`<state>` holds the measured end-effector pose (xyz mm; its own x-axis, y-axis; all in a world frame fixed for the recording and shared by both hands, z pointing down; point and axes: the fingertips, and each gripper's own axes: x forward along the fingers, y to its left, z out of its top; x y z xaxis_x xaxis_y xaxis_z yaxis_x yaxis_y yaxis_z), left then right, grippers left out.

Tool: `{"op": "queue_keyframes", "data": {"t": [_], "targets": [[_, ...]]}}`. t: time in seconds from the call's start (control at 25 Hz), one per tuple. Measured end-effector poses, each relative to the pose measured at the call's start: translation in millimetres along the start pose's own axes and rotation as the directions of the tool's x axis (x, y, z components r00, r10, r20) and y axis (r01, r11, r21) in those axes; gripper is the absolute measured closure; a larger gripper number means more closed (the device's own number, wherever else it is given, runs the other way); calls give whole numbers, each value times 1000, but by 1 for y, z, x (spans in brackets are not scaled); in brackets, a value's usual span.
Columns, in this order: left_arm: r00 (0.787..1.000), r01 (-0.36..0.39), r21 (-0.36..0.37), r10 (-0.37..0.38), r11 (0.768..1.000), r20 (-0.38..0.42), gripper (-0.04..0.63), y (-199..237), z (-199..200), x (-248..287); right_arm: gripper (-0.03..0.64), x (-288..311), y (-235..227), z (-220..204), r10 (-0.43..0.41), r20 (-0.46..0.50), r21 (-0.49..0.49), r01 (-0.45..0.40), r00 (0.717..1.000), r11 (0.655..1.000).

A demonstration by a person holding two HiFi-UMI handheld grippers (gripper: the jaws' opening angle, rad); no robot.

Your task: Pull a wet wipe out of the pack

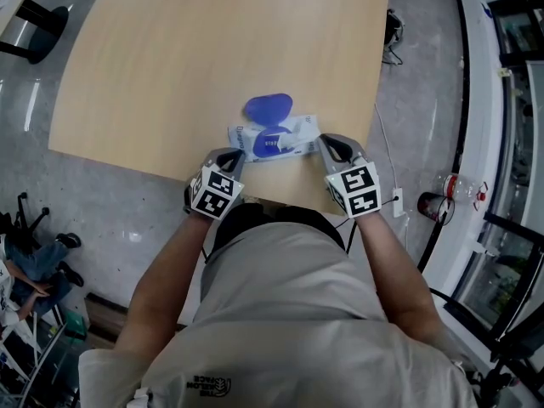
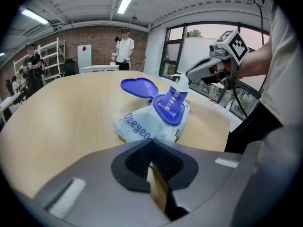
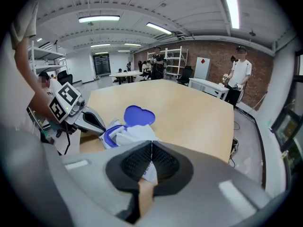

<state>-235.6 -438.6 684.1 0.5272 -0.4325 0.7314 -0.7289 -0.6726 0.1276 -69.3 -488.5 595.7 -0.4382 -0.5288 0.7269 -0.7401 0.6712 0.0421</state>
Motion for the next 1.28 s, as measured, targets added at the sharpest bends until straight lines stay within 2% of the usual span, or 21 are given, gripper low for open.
{"op": "queue_keyframes", "data": {"t": [0.36,0.64,0.88,1.08,1.28], "targets": [[1000,-14,-11,14,1000,5,589,-1,2,-1,611,-31,-16,4,-57,40,26,56,998,998],[999,-32,-34,33,999,12,589,-3,3,-2,612,-68,-27,16,-93,108,44,89,990,995],[994,-82,-78,87,994,66,589,4,13,-16,612,-98,-23,30,-90,174,59,81,981,995],[974,-146,-109,162,983,158,589,3,39,-43,612,-126,-21,32,-64,231,54,53,971,997],[938,-187,-131,217,974,269,589,-30,79,-92,611,-162,-19,27,-1,287,20,-5,958,1000]]}}
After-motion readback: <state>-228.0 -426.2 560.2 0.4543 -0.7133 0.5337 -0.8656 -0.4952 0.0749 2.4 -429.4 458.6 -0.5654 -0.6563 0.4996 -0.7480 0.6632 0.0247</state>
